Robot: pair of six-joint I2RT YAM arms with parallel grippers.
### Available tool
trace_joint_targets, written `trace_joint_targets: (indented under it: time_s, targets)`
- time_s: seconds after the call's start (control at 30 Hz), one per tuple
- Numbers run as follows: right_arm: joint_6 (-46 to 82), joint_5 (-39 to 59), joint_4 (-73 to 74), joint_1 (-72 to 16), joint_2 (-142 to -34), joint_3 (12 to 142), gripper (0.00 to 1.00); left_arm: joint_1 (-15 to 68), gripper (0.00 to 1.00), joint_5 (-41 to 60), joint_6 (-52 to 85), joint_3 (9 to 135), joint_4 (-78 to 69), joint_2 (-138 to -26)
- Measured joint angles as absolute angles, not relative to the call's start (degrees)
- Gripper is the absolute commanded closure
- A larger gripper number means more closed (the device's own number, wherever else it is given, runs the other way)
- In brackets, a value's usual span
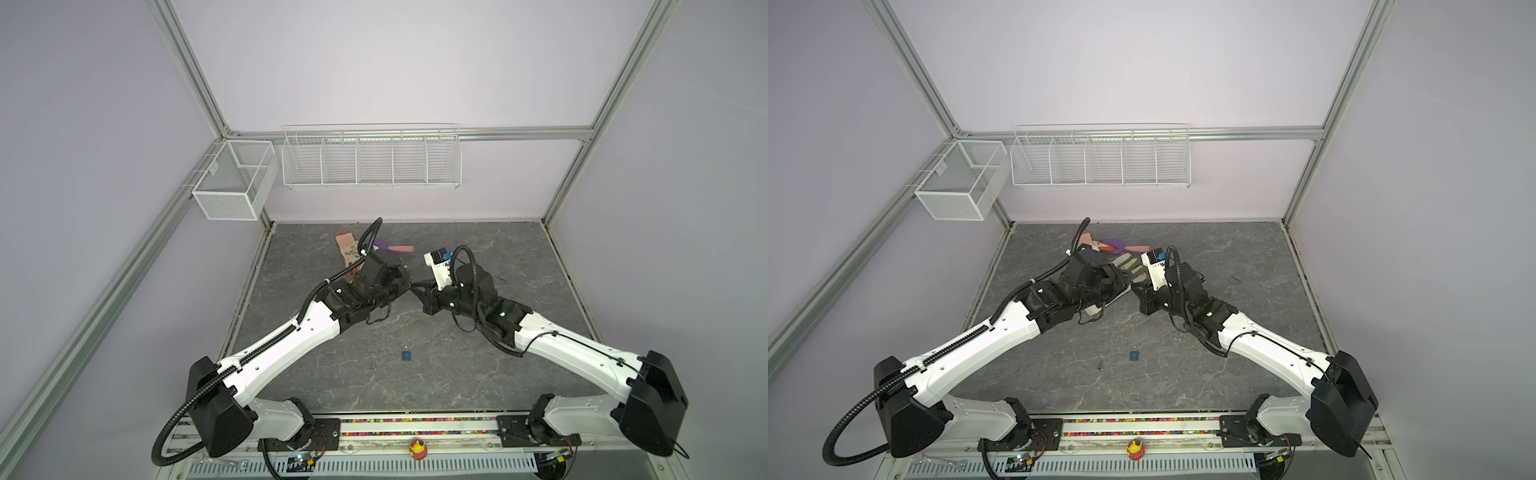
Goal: Unlock with the key
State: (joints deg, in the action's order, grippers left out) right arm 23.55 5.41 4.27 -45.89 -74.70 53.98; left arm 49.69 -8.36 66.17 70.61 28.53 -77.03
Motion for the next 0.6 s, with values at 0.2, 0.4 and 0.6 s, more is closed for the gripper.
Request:
trace_joint_targets:
  time_s: [0.2, 0.4, 0.6]
  targets:
    - [22.31, 6.42, 1.91, -45.65, -73.47, 54.28, 0.75, 51.44, 1.00, -7.57, 65.30, 70.61, 28.45, -76.84]
    - [24.40, 10.22, -0.56, -43.29, -68.51, 54.04, 0.69, 51.66, 1.00, -8.67, 64.84, 70.48, 27.29, -76.42]
    - [28.80, 12.78, -0.56, -41.47, -68.42, 54.43, 0.71, 51.68, 1.00, -9.28, 64.64, 69.43, 26.17, -76.40]
